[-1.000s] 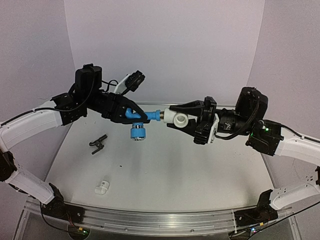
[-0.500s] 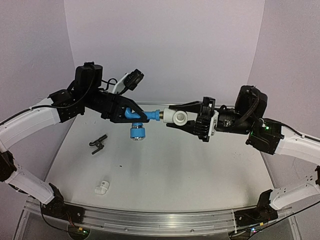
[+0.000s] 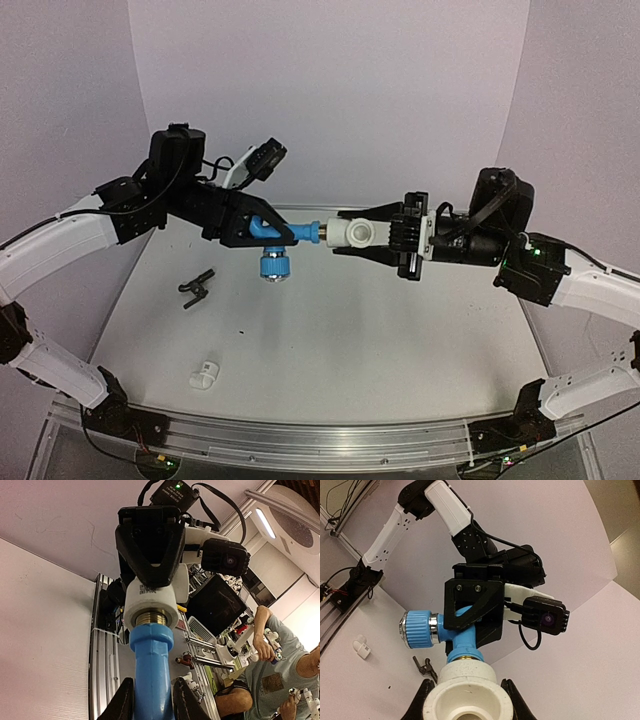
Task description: Install the water faucets
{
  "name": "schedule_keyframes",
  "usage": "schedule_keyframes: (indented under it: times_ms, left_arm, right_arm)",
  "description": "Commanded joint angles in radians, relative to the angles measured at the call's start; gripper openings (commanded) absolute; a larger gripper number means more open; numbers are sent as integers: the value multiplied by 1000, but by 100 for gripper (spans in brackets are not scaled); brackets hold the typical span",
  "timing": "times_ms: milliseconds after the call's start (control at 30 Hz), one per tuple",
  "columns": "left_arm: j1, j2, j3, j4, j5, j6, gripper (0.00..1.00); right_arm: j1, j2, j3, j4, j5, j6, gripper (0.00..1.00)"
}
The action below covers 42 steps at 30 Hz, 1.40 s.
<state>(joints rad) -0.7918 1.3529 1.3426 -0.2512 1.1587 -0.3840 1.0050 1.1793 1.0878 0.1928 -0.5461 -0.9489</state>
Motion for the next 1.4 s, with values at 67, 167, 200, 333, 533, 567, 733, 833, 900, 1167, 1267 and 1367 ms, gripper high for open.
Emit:
schedule_keyframes:
  times_ms: [67, 167, 200, 333, 533, 567, 733, 833, 900, 1167, 1267, 1367]
  left_arm:
    - [-4, -34, 50, -3, -16, 34, 0]
    - [-4, -34, 52, -4, -18, 41, 0]
    - [-4, -35, 54, -9, -21, 46, 0]
    - [-4, -40, 45, -4, -28, 54, 0]
    - [-4, -51, 44, -15, -46, 81, 0]
    - [-4, -52, 44, -20, -48, 86, 0]
    - [-4, -54, 51, -44, -60, 111, 0]
    - [-4, -51, 53, -54, -65, 123, 0]
    - [-4, -51, 54, -57, -64, 128, 0]
    - [-4, -51, 52, -76, -71, 161, 0]
    - [-4, -54, 52, -85, -78, 180, 0]
    - [-4, -59, 54, -93, -87, 195, 0]
  right_arm:
    - [8, 5, 71, 40, 7, 120, 0]
    - [8, 11, 82, 39, 6, 167, 0]
    - [8, 11, 83, 36, 0, 188, 0]
    - [8, 16, 90, 27, 8, 248, 0]
    - [8, 21, 103, 0, 3, 360, 0]
    - [8, 22, 105, -6, 1, 371, 0]
    - [8, 26, 120, -56, 5, 422, 0]
    - [8, 31, 132, -75, 3, 460, 0]
    - [8, 37, 137, -81, 1, 487, 0]
    - [8, 48, 158, -83, 2, 611, 0]
    - [6, 51, 157, -90, 0, 680, 0]
    - [6, 52, 151, -94, 0, 732, 0]
